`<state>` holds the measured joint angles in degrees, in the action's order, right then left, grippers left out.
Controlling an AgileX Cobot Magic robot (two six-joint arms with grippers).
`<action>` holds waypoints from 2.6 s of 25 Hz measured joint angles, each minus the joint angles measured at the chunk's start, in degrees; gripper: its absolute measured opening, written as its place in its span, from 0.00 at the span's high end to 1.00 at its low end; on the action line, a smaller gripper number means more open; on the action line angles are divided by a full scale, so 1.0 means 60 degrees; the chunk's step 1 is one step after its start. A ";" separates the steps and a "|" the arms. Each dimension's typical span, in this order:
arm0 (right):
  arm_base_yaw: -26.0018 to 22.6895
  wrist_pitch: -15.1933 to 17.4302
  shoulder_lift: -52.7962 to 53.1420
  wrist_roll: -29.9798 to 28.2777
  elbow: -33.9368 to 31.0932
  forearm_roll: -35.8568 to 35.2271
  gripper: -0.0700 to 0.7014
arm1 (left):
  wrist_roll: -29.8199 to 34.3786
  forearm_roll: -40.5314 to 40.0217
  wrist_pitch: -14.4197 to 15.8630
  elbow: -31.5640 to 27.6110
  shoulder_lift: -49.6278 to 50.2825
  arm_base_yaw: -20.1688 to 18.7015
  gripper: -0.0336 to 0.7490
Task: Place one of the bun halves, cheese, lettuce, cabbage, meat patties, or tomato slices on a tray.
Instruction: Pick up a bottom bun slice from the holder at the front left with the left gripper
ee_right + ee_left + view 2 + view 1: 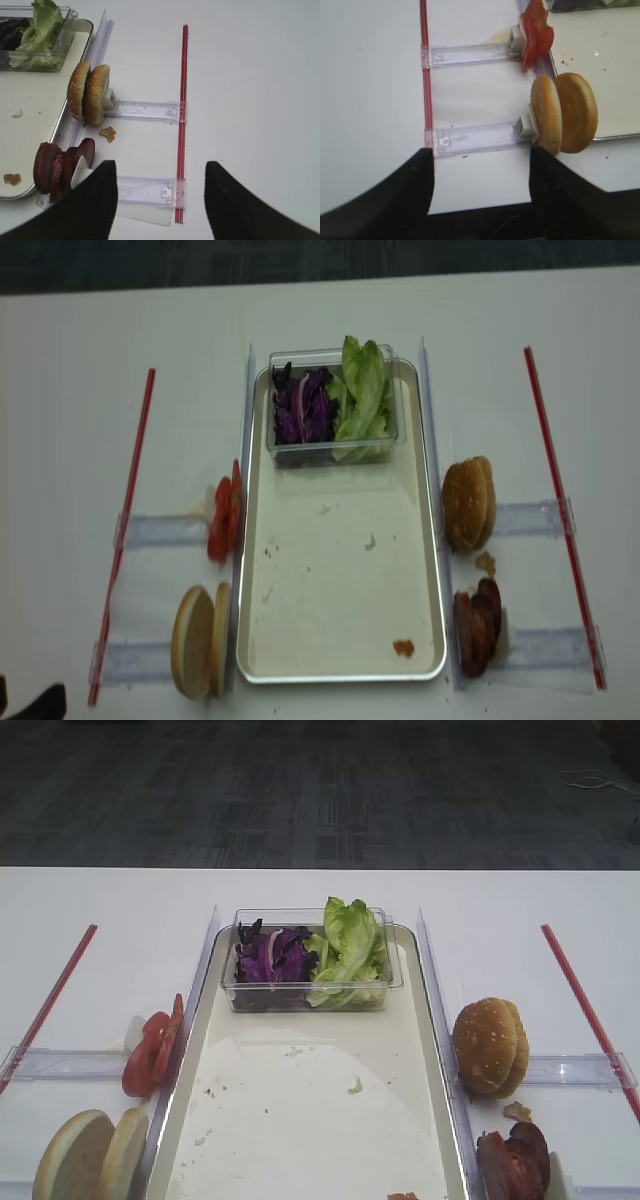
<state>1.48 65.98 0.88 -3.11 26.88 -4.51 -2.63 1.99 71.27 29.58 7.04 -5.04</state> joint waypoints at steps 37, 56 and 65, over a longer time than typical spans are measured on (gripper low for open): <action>0.0000 0.0000 0.0000 -0.0008 0.0000 0.0000 0.37 | -0.0202 -0.0106 0.0099 0.1556 0.5872 -0.0099 0.50; 0.0000 0.0000 0.0000 -0.0008 0.0000 0.0000 0.37 | -0.0055 -0.0106 -0.0093 0.1619 0.8051 -0.0099 0.52; 0.0000 0.0000 0.0000 -0.0008 0.0000 0.0000 0.37 | 0.0301 0.0741 -0.0093 0.2355 0.8051 -0.0099 0.52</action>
<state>1.48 65.98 0.88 -3.16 26.88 -4.51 -0.83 6.43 70.71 43.71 55.35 -5.64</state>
